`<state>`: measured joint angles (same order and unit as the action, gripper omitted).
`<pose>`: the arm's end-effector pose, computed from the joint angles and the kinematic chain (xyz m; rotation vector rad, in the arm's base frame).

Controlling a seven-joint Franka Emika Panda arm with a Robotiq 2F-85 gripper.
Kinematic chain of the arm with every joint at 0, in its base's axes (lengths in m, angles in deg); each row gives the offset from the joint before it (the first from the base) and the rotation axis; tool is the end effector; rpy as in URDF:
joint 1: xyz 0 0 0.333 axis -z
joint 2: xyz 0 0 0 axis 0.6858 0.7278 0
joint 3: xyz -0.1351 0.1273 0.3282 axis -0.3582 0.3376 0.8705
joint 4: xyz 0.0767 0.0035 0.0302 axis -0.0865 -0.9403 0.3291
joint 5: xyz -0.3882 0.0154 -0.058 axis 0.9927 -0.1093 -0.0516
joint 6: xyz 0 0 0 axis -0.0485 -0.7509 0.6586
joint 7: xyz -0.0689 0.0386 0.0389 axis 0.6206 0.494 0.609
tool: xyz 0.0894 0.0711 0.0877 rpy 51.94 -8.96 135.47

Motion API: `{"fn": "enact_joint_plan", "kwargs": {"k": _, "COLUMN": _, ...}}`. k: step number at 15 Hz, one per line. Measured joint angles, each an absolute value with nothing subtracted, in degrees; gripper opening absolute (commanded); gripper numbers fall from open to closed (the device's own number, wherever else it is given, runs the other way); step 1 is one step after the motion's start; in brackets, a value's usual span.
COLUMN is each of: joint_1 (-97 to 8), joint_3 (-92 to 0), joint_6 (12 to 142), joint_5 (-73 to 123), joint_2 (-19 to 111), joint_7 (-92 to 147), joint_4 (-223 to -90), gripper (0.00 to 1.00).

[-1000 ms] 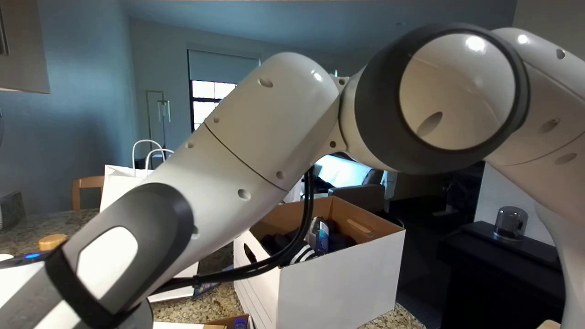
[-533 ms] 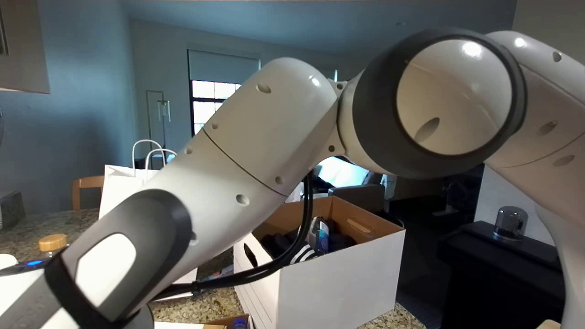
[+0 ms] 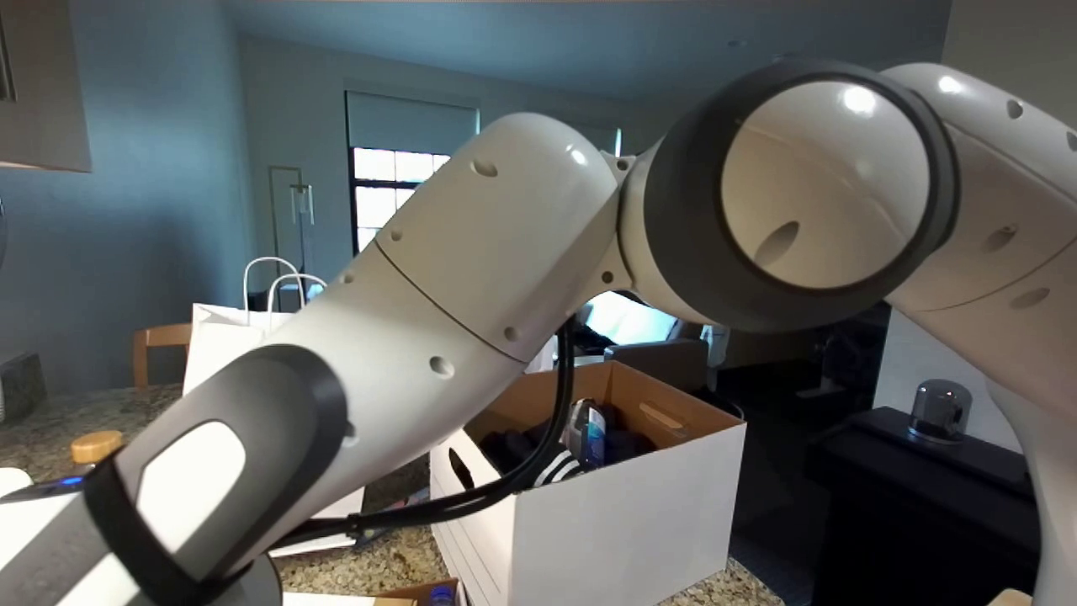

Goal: Pick up two empty bottles and place them in the white storage box

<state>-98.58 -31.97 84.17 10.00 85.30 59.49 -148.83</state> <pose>0.3360 0.6824 0.0994 -2.9078 -0.3681 0.2842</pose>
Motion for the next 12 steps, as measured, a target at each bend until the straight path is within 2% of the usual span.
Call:
{"fn": "enact_joint_plan", "kwargs": {"k": 2, "joint_1": -98.58, "joint_3": -31.94, "joint_6": 84.18, "joint_5": 9.97, "joint_2": 85.31, "joint_7": 59.49, "joint_4": -148.59, "gripper": 0.14}}
{"fn": "enact_joint_plan", "kwargs": {"k": 3, "joint_1": -98.55, "joint_3": -31.94, "joint_6": 84.17, "joint_5": 9.97, "joint_2": 85.41, "joint_7": 59.49, "joint_4": -148.60, "gripper": 0.11}}
{"fn": "enact_joint_plan", "kwargs": {"k": 4, "joint_1": -98.50, "joint_3": -31.94, "joint_6": 84.17, "joint_5": 9.97, "joint_2": 85.59, "joint_7": 59.49, "joint_4": -148.60, "gripper": 0.14}}
{"fn": "enact_joint_plan", "kwargs": {"k": 12, "joint_1": -98.15, "joint_3": -32.01, "joint_6": 84.16, "joint_5": 9.97, "joint_2": 85.82, "joint_7": 59.49, "joint_4": -148.64, "gripper": 0.14}}
